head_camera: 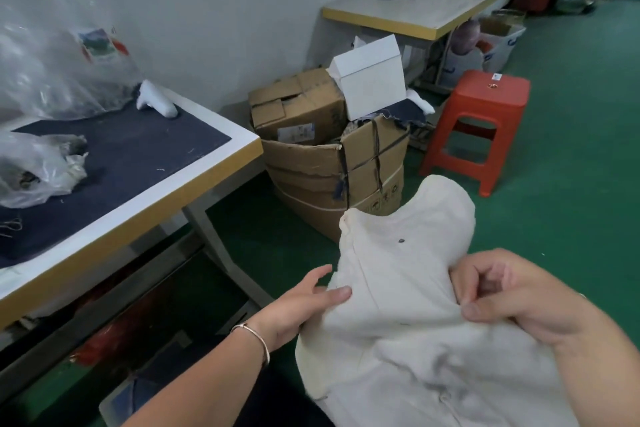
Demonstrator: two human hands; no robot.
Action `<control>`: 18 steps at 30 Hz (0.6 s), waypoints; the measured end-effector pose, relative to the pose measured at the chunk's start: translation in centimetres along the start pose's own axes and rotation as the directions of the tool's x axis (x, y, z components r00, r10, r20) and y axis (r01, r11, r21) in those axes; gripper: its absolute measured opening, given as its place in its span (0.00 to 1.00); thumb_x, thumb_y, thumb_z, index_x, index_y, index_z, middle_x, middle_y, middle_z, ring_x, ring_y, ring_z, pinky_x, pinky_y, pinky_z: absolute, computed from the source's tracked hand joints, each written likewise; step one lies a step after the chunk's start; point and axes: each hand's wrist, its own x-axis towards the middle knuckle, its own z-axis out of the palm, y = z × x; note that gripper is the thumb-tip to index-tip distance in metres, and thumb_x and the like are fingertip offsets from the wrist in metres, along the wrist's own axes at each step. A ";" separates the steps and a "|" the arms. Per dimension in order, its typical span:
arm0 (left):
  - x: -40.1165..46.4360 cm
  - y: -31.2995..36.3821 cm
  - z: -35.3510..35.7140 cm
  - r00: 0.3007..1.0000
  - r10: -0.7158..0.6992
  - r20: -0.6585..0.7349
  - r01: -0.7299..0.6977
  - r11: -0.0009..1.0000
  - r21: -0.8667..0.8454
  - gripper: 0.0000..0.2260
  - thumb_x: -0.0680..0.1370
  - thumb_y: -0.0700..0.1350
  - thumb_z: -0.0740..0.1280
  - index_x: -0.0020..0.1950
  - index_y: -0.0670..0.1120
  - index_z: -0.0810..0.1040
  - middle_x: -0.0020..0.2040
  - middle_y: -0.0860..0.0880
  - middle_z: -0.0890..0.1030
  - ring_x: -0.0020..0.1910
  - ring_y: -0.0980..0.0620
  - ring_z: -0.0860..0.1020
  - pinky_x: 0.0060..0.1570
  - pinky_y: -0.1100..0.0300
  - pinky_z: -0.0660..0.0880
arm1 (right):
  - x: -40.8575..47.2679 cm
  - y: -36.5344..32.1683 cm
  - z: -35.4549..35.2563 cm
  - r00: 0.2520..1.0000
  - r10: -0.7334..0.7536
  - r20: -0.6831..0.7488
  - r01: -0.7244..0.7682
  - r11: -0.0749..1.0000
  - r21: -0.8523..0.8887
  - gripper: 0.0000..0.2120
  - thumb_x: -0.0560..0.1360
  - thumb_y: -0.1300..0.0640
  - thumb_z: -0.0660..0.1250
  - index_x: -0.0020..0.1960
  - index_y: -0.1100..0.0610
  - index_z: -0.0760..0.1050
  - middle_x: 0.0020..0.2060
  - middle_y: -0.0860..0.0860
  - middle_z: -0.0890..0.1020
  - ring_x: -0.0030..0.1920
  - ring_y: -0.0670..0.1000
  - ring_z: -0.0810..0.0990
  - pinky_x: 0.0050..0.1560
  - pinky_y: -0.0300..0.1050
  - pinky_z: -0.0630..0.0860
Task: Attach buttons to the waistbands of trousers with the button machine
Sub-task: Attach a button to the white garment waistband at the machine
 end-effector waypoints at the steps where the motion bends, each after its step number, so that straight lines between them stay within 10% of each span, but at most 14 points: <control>1: -0.2 0.4 0.3 0.999 -0.003 0.038 0.003 1.000 -0.011 0.46 0.62 0.57 0.79 0.76 0.51 0.62 0.64 0.50 0.80 0.60 0.49 0.81 0.62 0.52 0.76 | -0.1 0.3 -0.2 0.999 0.037 0.013 -0.038 0.999 0.025 0.10 0.55 0.64 0.78 0.29 0.62 0.76 0.27 0.56 0.73 0.27 0.48 0.71 0.28 0.35 0.67; 6: -2.3 3.2 1.2 0.984 0.157 0.087 -0.157 0.988 -0.007 0.20 0.69 0.43 0.79 0.60 0.48 0.82 0.59 0.43 0.83 0.57 0.41 0.82 0.58 0.47 0.78 | 0.8 0.0 -1.0 0.976 0.015 -0.219 -0.038 0.994 -0.101 0.21 0.56 0.45 0.82 0.37 0.59 0.79 0.31 0.56 0.78 0.29 0.49 0.75 0.30 0.36 0.72; 9: -4.2 5.5 0.9 0.947 0.319 -0.018 -0.320 0.944 -0.079 0.19 0.66 0.44 0.79 0.56 0.47 0.84 0.56 0.41 0.84 0.54 0.39 0.83 0.51 0.49 0.80 | 2.0 -0.1 -1.3 0.876 -0.064 -0.479 -0.077 0.960 -0.269 0.38 0.55 0.39 0.78 0.63 0.44 0.74 0.58 0.48 0.79 0.60 0.45 0.76 0.60 0.46 0.73; 12: -6.2 7.5 1.6 0.886 0.463 0.003 -0.462 0.885 -0.058 0.19 0.66 0.45 0.79 0.56 0.47 0.83 0.56 0.42 0.84 0.55 0.40 0.82 0.51 0.52 0.79 | 2.2 -0.5 0.0 0.978 0.143 -0.154 -0.167 0.974 -0.154 0.59 0.50 0.36 0.81 0.73 0.31 0.51 0.67 0.43 0.74 0.68 0.44 0.71 0.64 0.45 0.72; 15: -7.4 8.4 3.8 0.809 0.584 0.074 -0.588 0.803 0.093 0.15 0.71 0.42 0.76 0.57 0.49 0.83 0.55 0.46 0.84 0.55 0.44 0.82 0.53 0.55 0.79 | 2.6 -0.5 1.7 0.990 0.133 -0.040 -0.139 0.943 -0.304 0.55 0.55 0.48 0.84 0.73 0.35 0.57 0.63 0.42 0.78 0.64 0.43 0.76 0.61 0.43 0.74; 18: -7.4 8.2 4.9 0.767 0.641 -0.001 -0.609 0.729 0.313 0.14 0.74 0.38 0.73 0.56 0.53 0.83 0.53 0.51 0.84 0.54 0.50 0.82 0.55 0.54 0.79 | 2.4 -1.5 3.0 0.987 0.026 -0.161 -0.108 0.847 -0.520 0.25 0.61 0.58 0.81 0.54 0.43 0.79 0.50 0.43 0.85 0.51 0.42 0.82 0.54 0.43 0.76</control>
